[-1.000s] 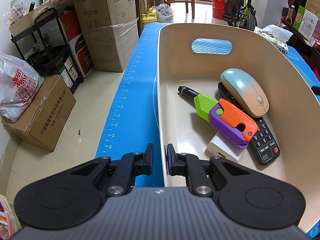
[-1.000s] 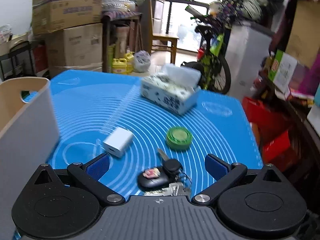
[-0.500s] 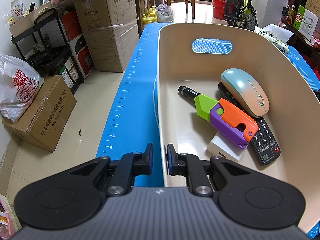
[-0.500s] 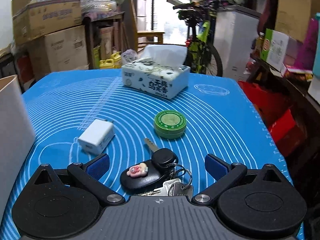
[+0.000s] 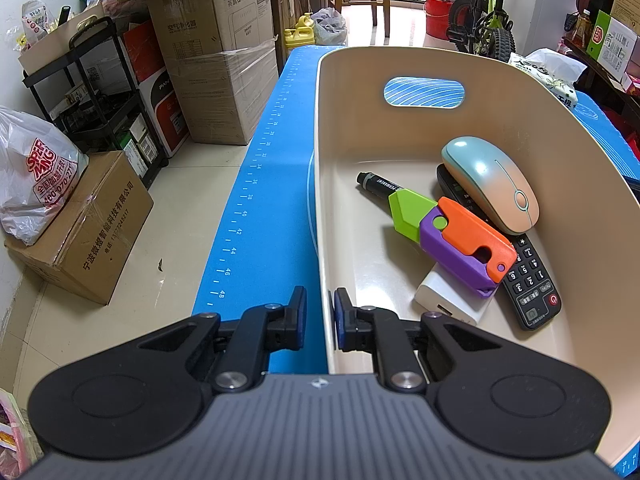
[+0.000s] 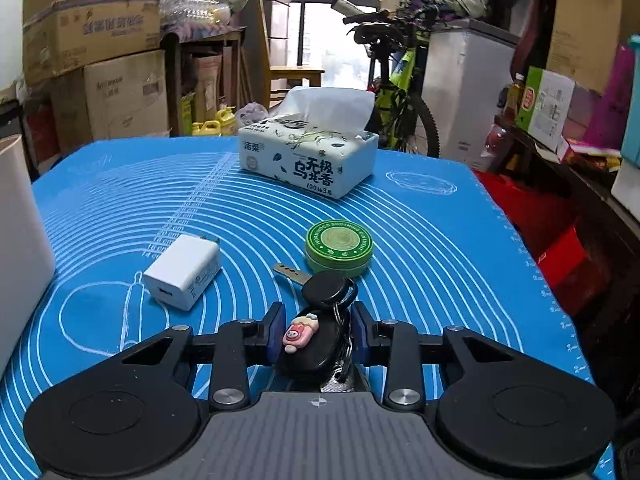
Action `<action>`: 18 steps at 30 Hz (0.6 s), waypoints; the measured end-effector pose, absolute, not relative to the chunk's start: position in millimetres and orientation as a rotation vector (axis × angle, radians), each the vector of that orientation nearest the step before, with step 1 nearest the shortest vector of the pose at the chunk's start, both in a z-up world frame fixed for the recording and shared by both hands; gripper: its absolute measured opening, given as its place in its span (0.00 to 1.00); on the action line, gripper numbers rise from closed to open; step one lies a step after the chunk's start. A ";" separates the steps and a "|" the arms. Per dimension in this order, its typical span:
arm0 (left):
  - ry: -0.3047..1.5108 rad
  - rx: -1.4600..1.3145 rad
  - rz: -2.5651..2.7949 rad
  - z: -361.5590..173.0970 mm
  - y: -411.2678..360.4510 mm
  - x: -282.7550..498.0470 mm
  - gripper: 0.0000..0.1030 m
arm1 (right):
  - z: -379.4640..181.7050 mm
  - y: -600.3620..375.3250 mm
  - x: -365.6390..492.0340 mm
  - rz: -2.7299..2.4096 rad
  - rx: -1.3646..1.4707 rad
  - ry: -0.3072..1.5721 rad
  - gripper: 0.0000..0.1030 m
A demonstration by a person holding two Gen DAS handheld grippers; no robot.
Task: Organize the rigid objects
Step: 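Return the right gripper to the table and grasp the car keys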
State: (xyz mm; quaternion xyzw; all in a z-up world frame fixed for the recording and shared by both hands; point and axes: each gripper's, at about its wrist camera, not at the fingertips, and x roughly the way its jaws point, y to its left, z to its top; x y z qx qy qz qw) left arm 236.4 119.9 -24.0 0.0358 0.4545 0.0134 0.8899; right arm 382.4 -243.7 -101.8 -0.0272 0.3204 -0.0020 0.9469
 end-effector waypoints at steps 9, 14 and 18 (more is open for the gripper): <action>0.944 0.075 0.028 -24.1 120.0 236.3 0.17 | -94.4 -236.9 368.5 -0.015 -0.099 0.568 0.39; 0.944 0.074 0.028 -24.2 119.4 236.3 0.17 | -85.7 -232.3 364.9 -0.003 -0.114 0.545 0.38; 0.944 0.075 0.028 -24.2 119.9 236.3 0.17 | -88.8 -231.5 364.8 0.008 -0.121 0.567 0.38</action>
